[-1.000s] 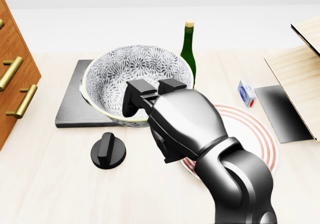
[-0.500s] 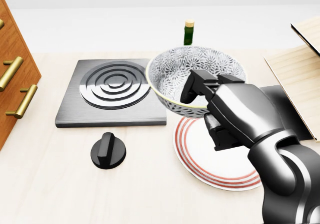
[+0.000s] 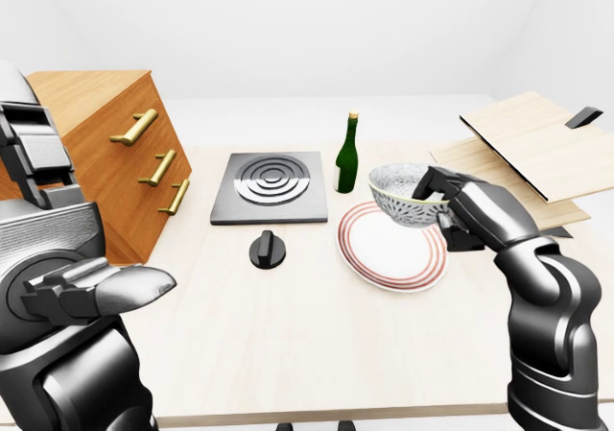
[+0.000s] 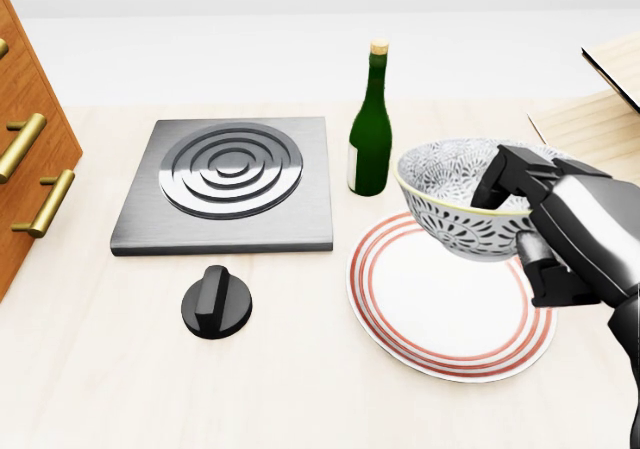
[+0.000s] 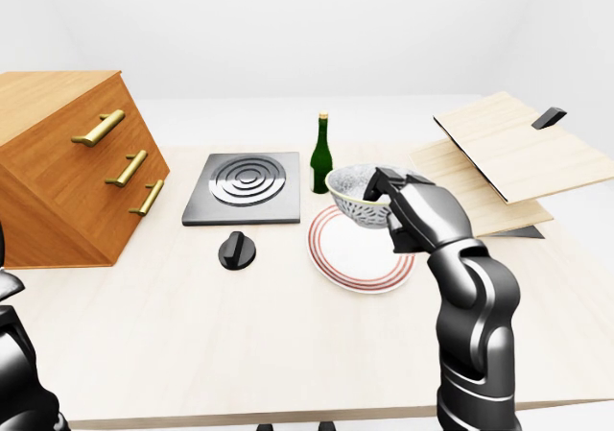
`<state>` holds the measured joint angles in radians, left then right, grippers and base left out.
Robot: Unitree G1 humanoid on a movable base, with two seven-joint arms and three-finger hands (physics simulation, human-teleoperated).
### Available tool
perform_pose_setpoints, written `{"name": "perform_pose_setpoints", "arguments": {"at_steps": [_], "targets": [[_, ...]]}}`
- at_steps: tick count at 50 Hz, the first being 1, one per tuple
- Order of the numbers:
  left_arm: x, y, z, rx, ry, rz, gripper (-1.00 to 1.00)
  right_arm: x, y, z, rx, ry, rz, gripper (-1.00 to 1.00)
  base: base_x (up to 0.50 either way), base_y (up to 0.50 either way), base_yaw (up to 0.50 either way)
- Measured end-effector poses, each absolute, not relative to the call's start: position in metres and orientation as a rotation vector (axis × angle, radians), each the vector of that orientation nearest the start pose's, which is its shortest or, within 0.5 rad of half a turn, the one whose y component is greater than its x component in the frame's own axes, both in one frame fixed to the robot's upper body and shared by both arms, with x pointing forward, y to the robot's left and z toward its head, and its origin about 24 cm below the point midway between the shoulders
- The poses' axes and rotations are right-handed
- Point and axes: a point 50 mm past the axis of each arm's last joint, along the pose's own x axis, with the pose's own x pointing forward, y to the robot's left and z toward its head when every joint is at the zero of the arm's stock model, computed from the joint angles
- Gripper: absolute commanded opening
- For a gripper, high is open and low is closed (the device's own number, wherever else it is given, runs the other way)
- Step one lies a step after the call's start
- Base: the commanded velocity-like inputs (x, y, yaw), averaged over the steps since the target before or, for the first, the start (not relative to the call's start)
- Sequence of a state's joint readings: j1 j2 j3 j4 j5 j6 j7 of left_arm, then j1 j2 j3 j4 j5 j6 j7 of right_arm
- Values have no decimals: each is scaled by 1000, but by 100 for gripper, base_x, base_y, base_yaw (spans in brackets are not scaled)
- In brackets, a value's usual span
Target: Pick up the akita bowl and put it on the plate.
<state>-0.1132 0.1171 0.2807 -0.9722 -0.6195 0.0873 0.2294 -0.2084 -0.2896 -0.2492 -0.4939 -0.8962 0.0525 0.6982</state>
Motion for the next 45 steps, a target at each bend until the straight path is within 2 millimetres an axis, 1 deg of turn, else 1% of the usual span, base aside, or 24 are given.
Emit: {"name": "perform_pose_setpoints", "arguments": {"at_steps": [6,14,29,30,32,33,36,41,45], "targets": [[164,194,254,-443,-967,41,100,251,-216,194,-1286,-142,63,-97,0,0,0],[164,195,254,-446,-966,42,100,251,-223,197,-1296,-135,45,-99,0,0,0],[164,195,254,-448,-964,42,100,251,-227,199,-1298,-134,36,-100,0,0,0],[164,195,254,-448,-964,42,100,251,-227,199,-1298,-134,36,-97,0,0,0],[164,195,254,-448,-964,42,100,251,-227,200,-1298,-134,36,-97,0,0,0],[164,195,254,-448,-964,42,100,251,-227,200,-1298,-134,36,-93,0,0,0],[164,195,254,-447,-964,42,100,251,-228,199,-1309,-132,36,-98,0,0,0],[164,194,254,-436,-963,39,100,249,-229,199,-1344,-136,35,-100,0,0,0],[164,193,254,-428,-965,39,100,247,-229,194,-1361,-150,25,-100,0,0,0]]}}
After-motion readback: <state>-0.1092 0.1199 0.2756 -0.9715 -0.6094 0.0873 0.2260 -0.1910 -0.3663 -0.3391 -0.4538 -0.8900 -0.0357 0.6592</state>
